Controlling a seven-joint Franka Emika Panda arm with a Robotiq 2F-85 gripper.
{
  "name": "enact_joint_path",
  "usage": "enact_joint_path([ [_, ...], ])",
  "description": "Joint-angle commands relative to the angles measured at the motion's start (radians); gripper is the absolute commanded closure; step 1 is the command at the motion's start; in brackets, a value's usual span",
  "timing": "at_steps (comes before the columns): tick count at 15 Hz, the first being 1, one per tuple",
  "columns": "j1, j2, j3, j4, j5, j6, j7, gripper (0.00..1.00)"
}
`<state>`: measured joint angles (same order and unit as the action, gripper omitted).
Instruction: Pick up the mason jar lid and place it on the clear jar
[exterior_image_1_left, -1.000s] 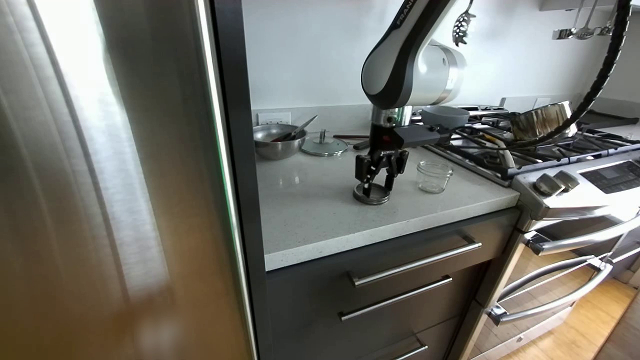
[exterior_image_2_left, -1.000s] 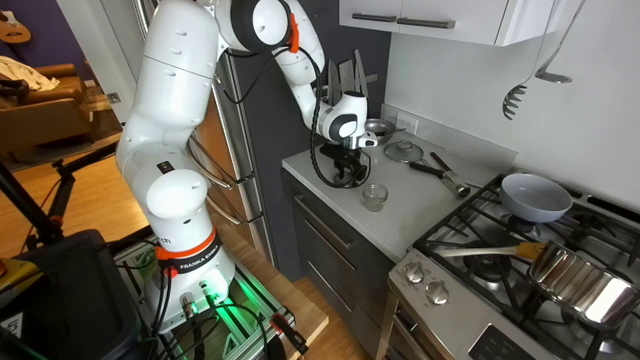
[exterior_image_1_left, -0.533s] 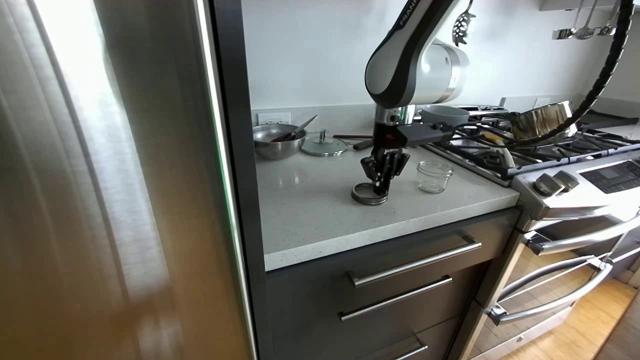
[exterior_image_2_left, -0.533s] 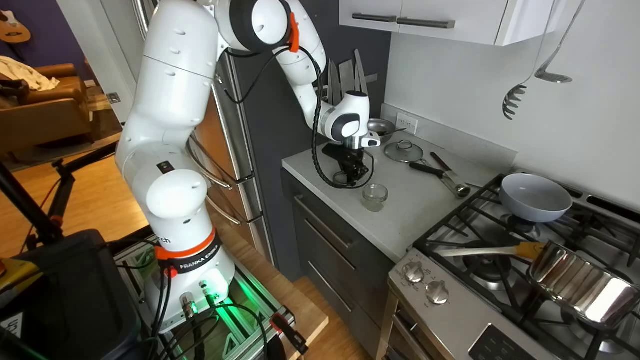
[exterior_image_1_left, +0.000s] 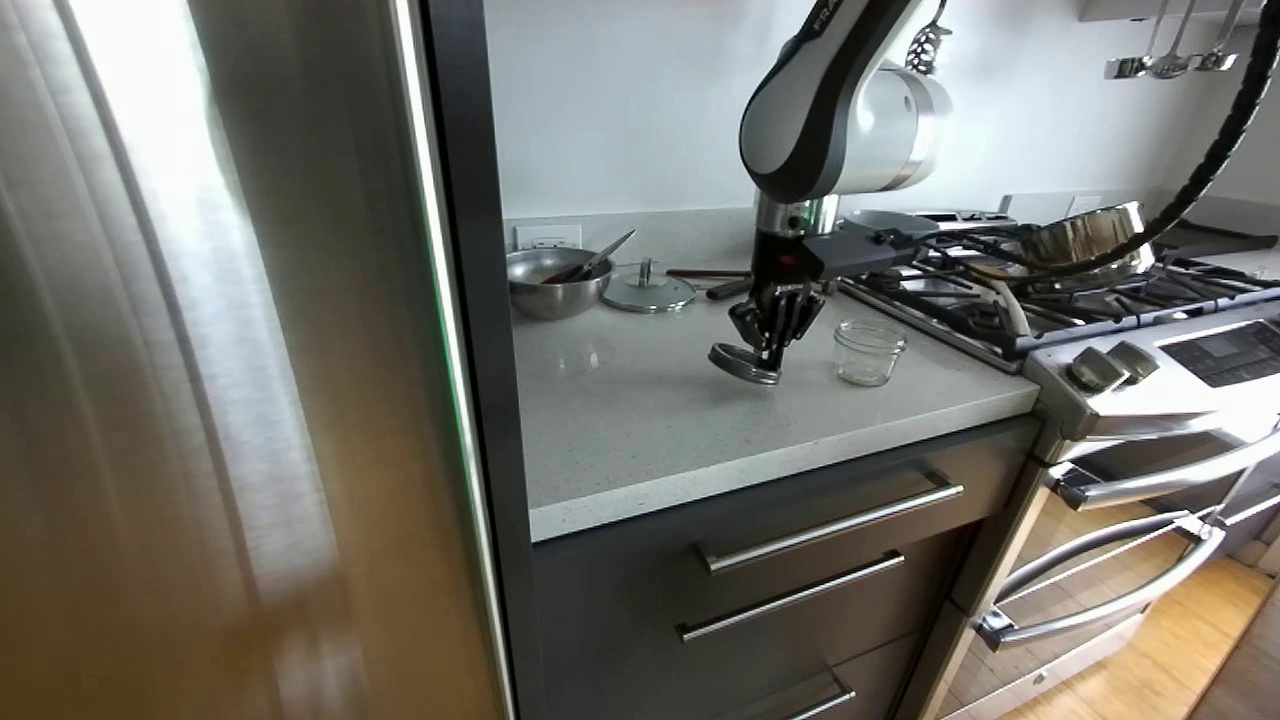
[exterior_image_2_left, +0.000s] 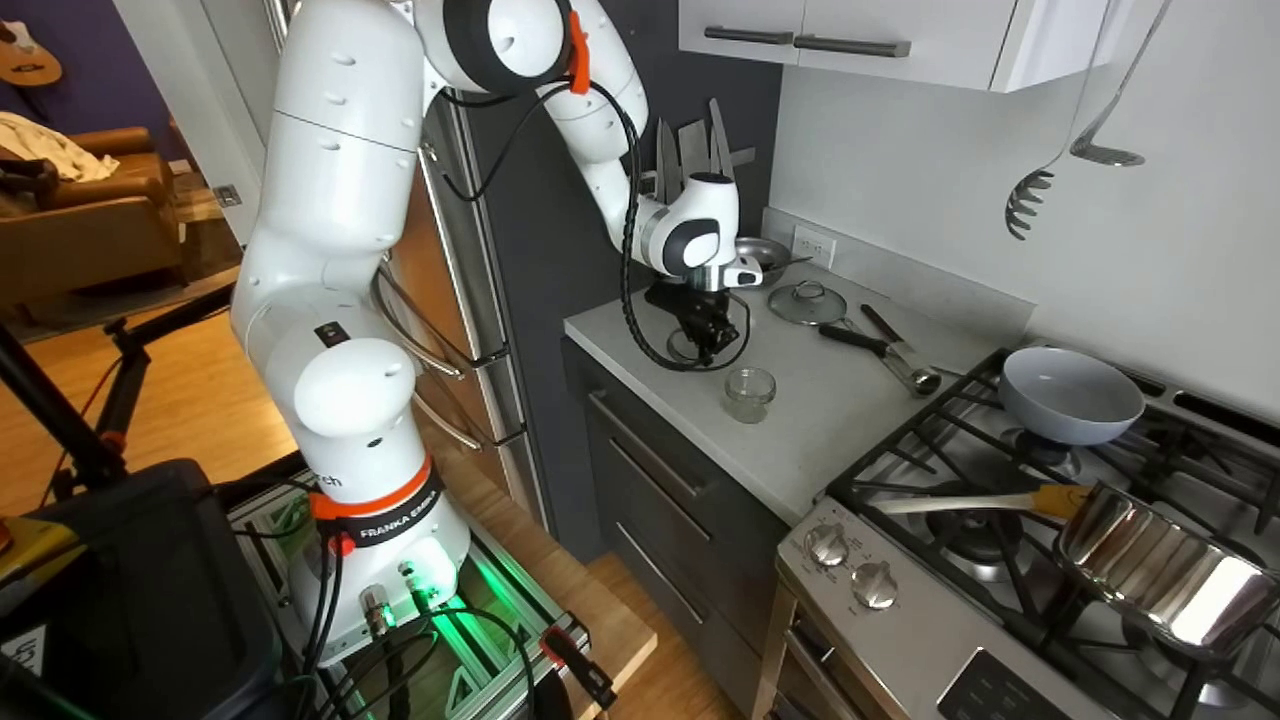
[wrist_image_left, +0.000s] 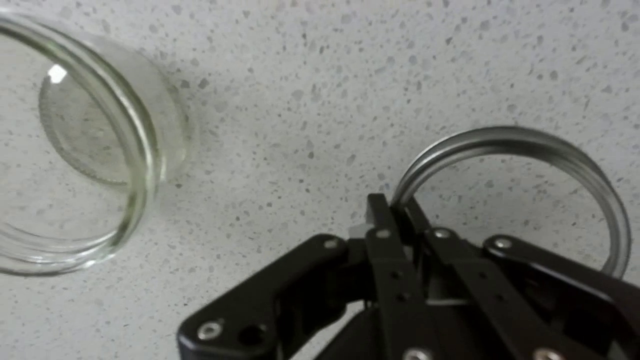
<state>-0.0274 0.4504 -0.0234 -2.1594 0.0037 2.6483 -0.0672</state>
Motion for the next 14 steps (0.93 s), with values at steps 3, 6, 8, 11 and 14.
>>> enact_joint_path([
  [3,0.084,-0.168,-0.133,-0.151,-0.210,-0.020,0.165,0.98],
  [6,0.106,-0.241,-0.195,-0.208,-0.357,-0.041,0.285,0.98],
  [8,0.098,-0.284,-0.210,-0.237,-0.431,-0.045,0.350,0.98],
  [11,0.072,-0.321,-0.216,-0.261,-0.505,-0.053,0.425,0.98],
  [14,0.039,-0.334,-0.218,-0.277,-0.529,-0.047,0.464,0.98],
])
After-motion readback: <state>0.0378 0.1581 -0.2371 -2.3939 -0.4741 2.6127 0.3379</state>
